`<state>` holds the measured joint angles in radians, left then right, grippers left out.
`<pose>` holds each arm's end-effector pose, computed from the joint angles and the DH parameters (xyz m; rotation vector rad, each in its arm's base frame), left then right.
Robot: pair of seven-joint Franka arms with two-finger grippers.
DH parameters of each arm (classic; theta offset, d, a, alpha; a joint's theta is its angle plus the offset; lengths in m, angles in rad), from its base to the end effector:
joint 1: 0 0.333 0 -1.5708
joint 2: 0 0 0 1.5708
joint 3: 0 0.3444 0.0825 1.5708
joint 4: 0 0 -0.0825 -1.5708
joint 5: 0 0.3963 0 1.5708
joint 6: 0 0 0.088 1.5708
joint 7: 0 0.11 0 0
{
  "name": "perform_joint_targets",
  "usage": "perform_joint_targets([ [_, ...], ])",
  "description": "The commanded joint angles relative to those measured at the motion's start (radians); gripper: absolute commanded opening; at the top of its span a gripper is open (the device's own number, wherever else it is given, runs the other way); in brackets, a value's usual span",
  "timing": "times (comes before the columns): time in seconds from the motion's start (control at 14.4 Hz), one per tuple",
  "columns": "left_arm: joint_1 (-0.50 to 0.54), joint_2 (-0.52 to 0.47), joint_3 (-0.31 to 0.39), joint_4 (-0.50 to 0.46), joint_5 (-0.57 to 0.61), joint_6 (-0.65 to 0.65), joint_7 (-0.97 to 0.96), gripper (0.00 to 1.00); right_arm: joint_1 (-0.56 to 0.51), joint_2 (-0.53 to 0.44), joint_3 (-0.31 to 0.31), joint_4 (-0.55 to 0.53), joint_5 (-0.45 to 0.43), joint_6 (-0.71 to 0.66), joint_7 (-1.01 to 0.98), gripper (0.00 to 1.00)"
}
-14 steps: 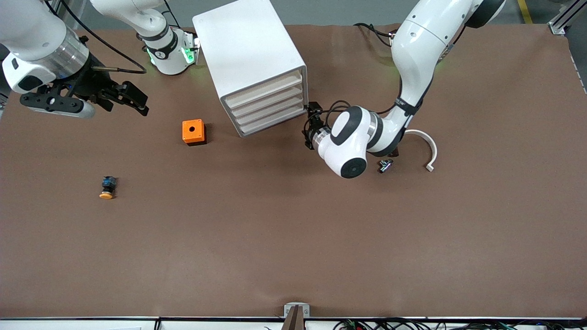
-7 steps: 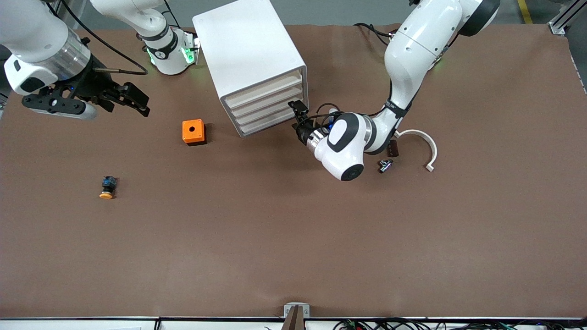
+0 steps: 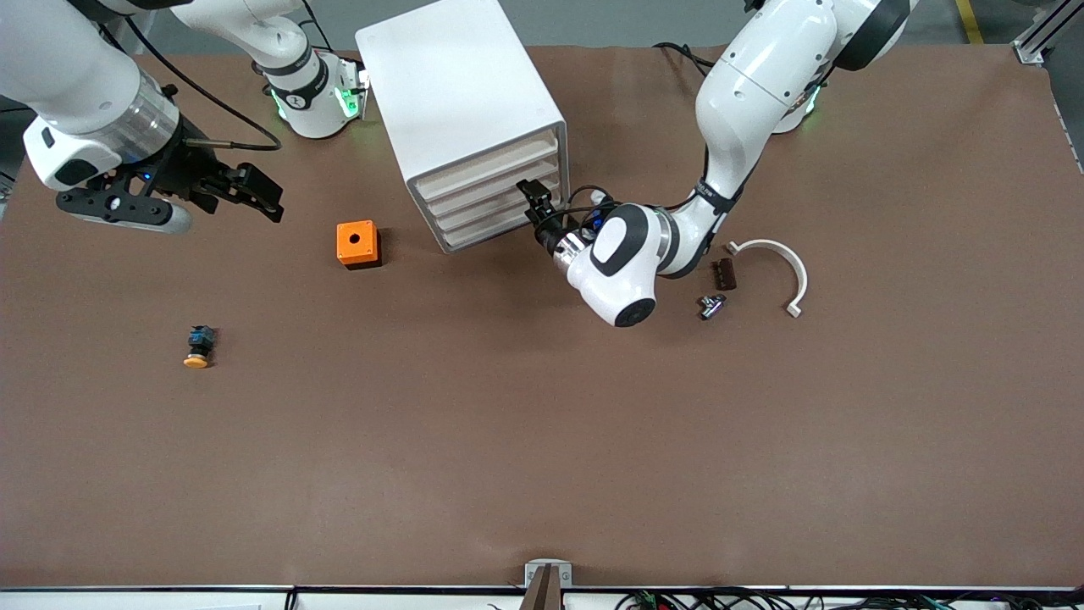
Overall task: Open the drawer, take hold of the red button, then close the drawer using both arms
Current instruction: 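Grasp the drawer handle with the left gripper, then pull the drawer open with the left gripper while the right gripper approaches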
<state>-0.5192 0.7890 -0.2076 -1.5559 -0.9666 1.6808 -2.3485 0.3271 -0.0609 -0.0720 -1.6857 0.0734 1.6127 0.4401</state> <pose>0.4693 -0.4979 0.2098 -1.0974 -1.9358 1.3479 0.5289 0.1447 0.6319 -3.0586 0.2889 0.0584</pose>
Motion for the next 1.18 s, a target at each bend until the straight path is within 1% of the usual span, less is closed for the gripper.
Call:
perform_joint_targets([
  [0.0, -0.015, 0.006, 0.001, 0.017, -0.035, -0.021, -0.017, 0.64, -0.002, 0.015, 0.004, 0.023, 0.002, -0.016, 0.0, 1.0],
  [0.21, -0.042, 0.007, -0.001, 0.017, -0.046, -0.027, -0.017, 0.59, -0.002, 0.015, 0.004, 0.023, 0.0, -0.016, 0.0, 1.0],
  [0.28, -0.051, 0.009, -0.001, 0.017, -0.046, -0.029, -0.015, 0.55, -0.002, 0.015, 0.004, 0.023, 0.0, -0.016, 0.0, 1.0],
  [0.49, -0.064, 0.01, 0.001, 0.017, -0.038, -0.029, -0.009, 0.19, -0.002, 0.015, 0.004, 0.023, -0.003, -0.016, 0.0, 1.0],
  [0.56, -0.064, 0.01, 0.001, 0.017, -0.035, -0.027, -0.008, 0.03, -0.002, 0.015, 0.004, 0.023, -0.003, -0.016, 0.0, 1.0],
  [0.63, -0.061, 0.01, 0.004, 0.017, -0.035, -0.029, -0.008, 0.0, -0.002, 0.015, 0.006, 0.021, -0.003, -0.017, 0.0, 1.0],
  [0.83, -0.051, 0.012, 0.014, 0.02, -0.026, -0.039, -0.006, 0.0, 0.001, 0.015, 0.006, 0.021, -0.003, -0.016, 0.005, 1.0],
  [0.9, -0.047, 0.013, 0.03, 0.039, -0.012, -0.039, 0.001, 0.0, 0.003, 0.015, 0.006, 0.023, -0.003, -0.016, 0.011, 1.0],
  [1.11, -0.012, 0.022, 0.034, 0.071, 0.02, -0.039, 0.011, 0.0, 0.004, 0.016, 0.009, 0.023, -0.003, -0.017, 0.037, 1.0],
])
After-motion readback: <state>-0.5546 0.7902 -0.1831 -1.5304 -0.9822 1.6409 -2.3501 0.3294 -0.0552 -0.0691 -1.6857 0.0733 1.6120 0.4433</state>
